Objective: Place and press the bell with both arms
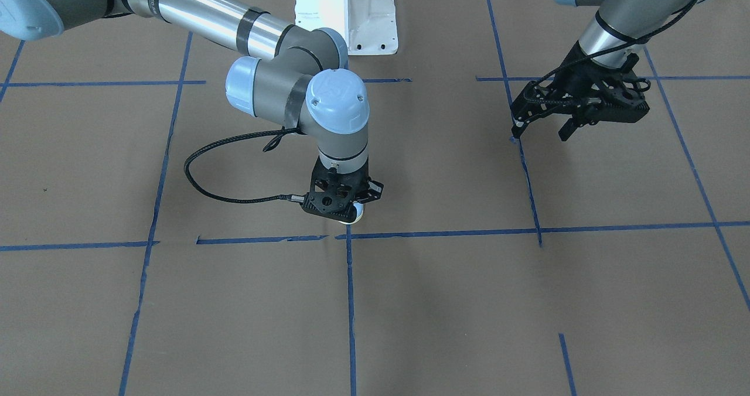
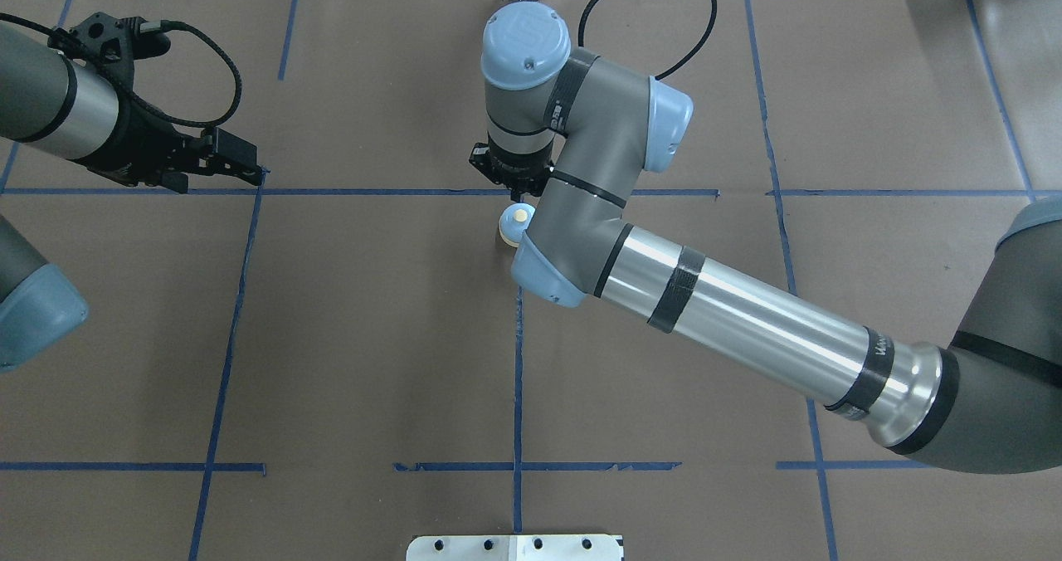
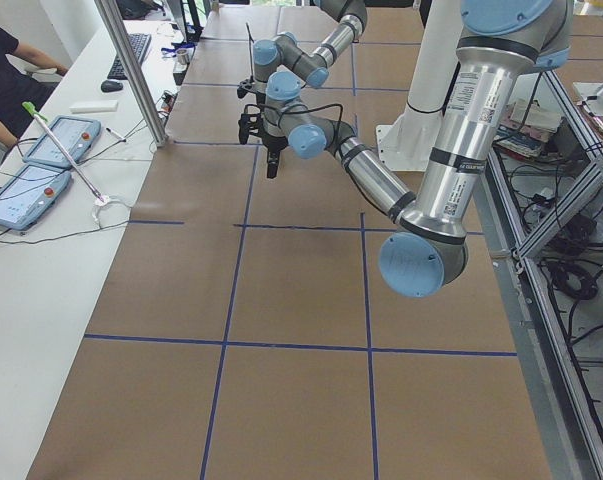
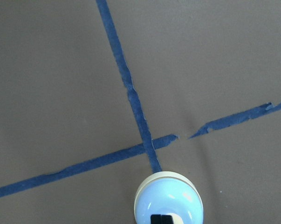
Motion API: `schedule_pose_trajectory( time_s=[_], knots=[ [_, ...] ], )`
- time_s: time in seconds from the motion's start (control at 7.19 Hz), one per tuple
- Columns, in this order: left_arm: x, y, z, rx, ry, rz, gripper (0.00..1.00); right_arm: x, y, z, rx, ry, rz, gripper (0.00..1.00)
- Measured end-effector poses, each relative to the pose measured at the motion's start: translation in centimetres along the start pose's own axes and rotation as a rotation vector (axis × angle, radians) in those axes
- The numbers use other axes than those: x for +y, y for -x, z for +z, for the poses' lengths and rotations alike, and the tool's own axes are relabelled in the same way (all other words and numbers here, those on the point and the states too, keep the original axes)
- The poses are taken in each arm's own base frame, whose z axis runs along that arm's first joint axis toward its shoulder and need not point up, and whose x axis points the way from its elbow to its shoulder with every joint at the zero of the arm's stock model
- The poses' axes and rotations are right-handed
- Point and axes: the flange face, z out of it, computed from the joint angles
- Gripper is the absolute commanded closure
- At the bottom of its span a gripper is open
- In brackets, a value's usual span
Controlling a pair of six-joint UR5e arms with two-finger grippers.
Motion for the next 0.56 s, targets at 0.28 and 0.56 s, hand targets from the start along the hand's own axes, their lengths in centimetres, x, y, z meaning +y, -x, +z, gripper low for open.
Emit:
schedule_pose_trajectory(
  time_s=[0.28, 0.56],
  knots=[
    [0.2, 0.7, 0.3, -0.01, 0.006, -0.004, 0.0, -2.7, -6.7, -4.3, -0.072, 0.025, 0.017, 0.99],
    [0.7, 3.0, 0.6, -0.038, 0.018, 0.043, 0.0, -6.2, -18.6, -9.8, -0.14, 0.05, -0.015, 0.58]
  ],
)
